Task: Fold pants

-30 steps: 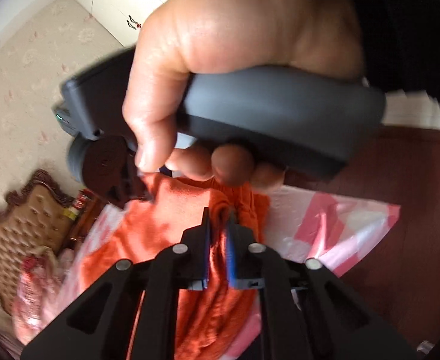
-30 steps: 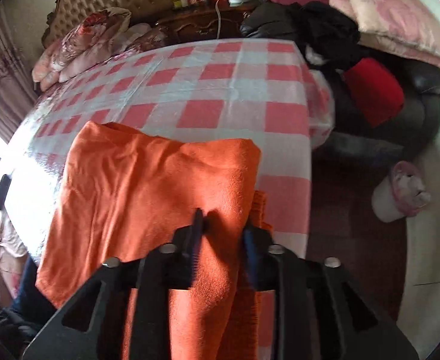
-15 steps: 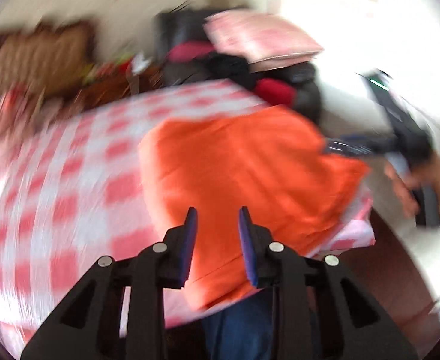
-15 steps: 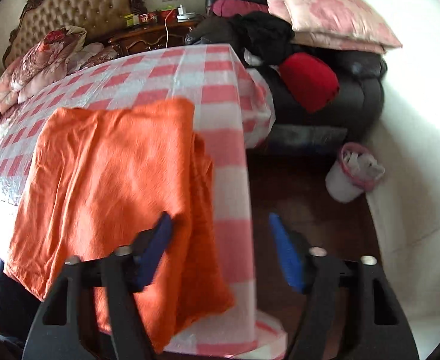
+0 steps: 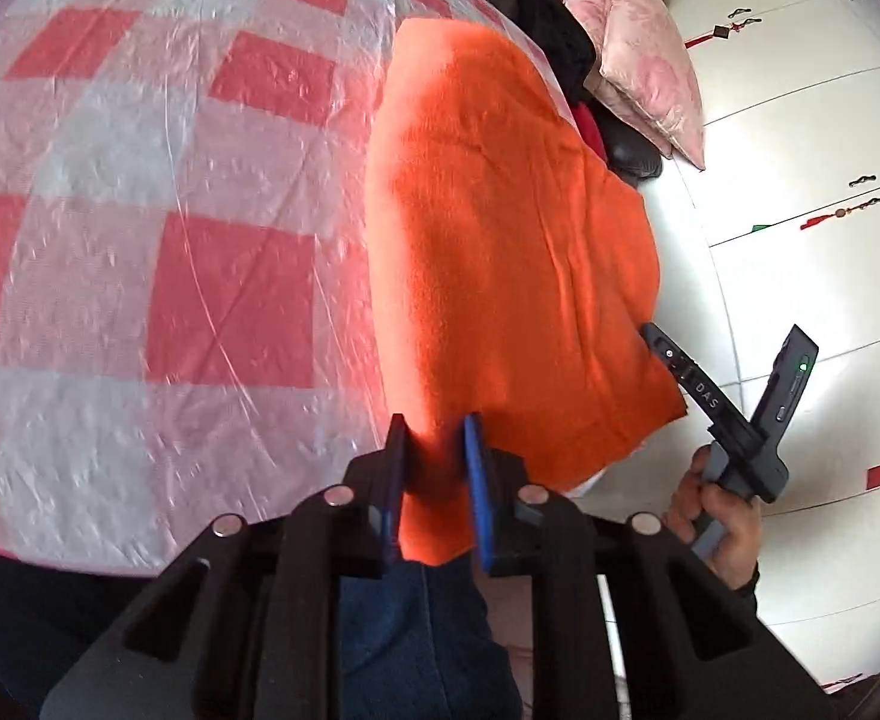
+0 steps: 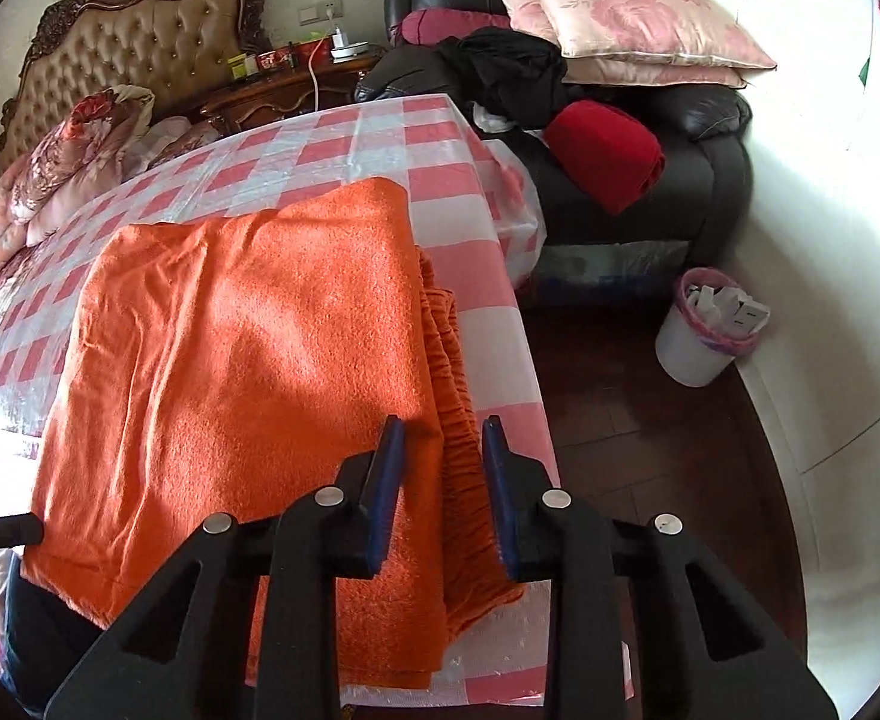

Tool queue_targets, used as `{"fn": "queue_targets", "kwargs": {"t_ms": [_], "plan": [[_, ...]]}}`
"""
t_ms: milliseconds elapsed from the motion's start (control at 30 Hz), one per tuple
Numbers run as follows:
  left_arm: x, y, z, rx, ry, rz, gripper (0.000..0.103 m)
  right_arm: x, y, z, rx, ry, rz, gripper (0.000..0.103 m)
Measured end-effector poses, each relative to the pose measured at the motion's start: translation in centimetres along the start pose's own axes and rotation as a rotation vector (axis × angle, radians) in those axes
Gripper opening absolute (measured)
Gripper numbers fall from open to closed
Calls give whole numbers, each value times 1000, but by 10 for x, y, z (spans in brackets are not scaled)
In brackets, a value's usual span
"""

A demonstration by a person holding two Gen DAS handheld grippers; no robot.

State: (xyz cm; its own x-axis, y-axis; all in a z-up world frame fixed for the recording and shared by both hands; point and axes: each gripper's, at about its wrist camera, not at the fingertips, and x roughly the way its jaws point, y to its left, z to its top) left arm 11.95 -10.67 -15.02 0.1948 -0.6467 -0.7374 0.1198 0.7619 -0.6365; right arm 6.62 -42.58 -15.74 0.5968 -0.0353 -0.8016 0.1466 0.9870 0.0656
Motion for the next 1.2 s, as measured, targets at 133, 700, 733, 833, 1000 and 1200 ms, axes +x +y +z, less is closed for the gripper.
{"fn": "queue_targets", "kwargs": {"t_ms": [133, 700, 733, 833, 1000, 1200], "plan": [[0, -9, 8, 50, -15, 24, 10, 4, 2, 3, 21, 3, -4, 24], [-43, 1, 3, 67, -152, 117, 33, 6, 1, 1, 47, -17, -128, 66], [-48, -4, 2, 86, -184, 134, 37, 5, -5, -1, 68, -16, -129, 70], [-58, -31, -6, 235, -308, 209, 58, 2, -10, -4, 73, -15, -144, 77], [-48, -71, -15, 414, -336, 300, 77, -2, -5, -4, 54, -3, -198, 81], [-16, -114, -51, 632, -218, 325, 77, -20, -26, -9, 175, -7, -182, 86]]}}
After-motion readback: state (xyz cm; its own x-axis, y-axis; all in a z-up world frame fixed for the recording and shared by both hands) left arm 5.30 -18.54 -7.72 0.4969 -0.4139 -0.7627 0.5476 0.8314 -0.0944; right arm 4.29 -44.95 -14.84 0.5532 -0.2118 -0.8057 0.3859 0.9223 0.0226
